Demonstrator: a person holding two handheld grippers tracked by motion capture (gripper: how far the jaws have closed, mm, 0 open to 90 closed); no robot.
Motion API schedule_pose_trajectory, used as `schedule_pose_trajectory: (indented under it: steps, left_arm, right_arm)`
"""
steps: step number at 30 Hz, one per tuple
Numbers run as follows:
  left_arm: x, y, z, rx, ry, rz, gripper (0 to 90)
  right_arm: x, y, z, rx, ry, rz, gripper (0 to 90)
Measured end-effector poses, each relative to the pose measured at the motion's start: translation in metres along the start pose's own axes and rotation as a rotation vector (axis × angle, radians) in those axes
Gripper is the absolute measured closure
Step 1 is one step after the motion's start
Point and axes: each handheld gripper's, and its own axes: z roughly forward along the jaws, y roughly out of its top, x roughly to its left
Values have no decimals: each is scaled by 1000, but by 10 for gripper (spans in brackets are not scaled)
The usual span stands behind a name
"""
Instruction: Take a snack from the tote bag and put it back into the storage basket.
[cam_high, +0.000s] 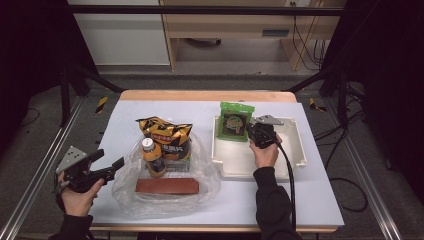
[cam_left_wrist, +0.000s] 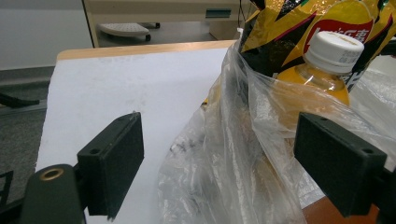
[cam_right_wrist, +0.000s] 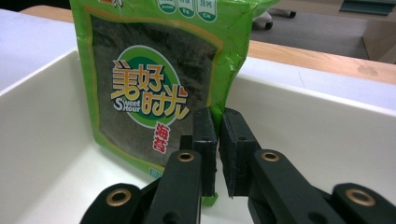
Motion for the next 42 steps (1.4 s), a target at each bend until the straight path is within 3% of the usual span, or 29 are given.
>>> schedule_pose_trajectory:
  steps: [3,5,11,16,22,27,29,36,42]
  left_arm:
    - [0,0,0,0,-3,0,155]
    - [0,0,0,0,-6,1,155]
    - [-1,1,-1,-7,-12,0,155]
    - [-1,2,-4,-18,-14,1,155]
    - [-5,6,-6,-26,-21,12,155]
    - [-10,8,-8,-33,-32,17,155]
    - [-12,10,-8,-36,-38,20,155]
    - [-21,13,-10,-48,-50,44,158]
    - [-30,16,-11,-57,-58,62,160]
  right_arm:
    - [1,-1,2,-16,8,4,822]
    - [2,-1,4,-29,11,-27,778]
    - [3,-1,3,-45,18,-42,633]
    - [3,5,-11,-63,12,-20,513]
    - [7,11,-35,-55,16,-33,396]
    - [18,14,-56,-57,39,-64,364]
    - [21,13,-65,-97,56,-49,368]
    - [32,9,-86,-110,132,-31,346]
    - [44,3,-100,-102,177,-57,336]
